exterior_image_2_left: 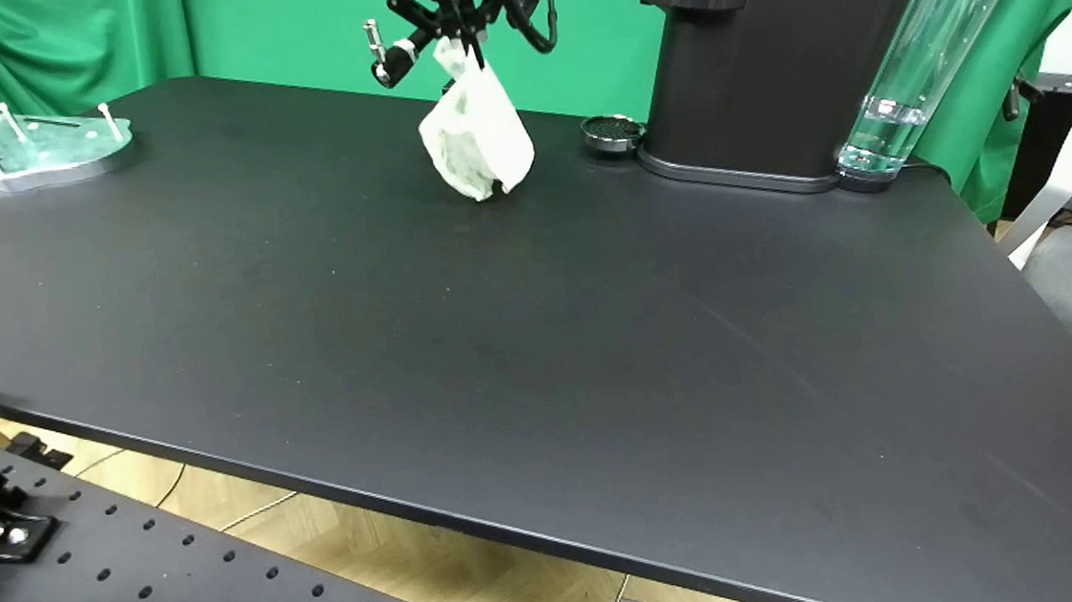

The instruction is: Put the cloth on the black rod

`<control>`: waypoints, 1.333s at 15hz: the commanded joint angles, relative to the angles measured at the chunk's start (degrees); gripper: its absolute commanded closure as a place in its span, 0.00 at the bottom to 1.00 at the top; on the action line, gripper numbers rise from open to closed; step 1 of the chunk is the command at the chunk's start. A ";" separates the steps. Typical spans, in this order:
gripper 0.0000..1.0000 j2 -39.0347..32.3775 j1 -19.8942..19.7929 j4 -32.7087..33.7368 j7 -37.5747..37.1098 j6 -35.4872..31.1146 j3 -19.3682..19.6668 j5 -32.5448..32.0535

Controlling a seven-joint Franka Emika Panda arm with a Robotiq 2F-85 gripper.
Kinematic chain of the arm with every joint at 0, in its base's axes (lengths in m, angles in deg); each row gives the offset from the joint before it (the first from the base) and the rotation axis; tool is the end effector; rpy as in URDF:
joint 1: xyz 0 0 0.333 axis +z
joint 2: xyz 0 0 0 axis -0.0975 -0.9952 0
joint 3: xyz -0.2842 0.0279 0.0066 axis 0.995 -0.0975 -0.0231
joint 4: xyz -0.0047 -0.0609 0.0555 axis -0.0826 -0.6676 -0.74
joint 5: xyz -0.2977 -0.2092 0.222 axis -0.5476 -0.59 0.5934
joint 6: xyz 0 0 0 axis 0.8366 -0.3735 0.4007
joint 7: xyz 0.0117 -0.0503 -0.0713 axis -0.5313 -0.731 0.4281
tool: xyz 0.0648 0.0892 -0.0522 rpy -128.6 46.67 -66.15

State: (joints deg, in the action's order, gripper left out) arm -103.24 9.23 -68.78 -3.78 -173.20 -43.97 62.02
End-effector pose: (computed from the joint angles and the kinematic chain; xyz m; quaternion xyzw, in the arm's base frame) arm 0.5861 0.0134 0.2112 0.9602 0.2173 0.1422 0.1030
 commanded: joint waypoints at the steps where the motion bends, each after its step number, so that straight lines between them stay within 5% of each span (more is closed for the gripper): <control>1: 1.00 5.08 0.81 2.69 -0.63 5.26 0.04 -2.03; 12: 1.00 3.84 2.42 12.29 1.26 10.02 -6.18 -1.80; 20: 1.00 0.43 4.09 11.84 5.54 10.88 -10.07 1.56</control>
State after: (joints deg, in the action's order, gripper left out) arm -101.51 13.09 -57.85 -0.47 -163.98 -53.35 61.93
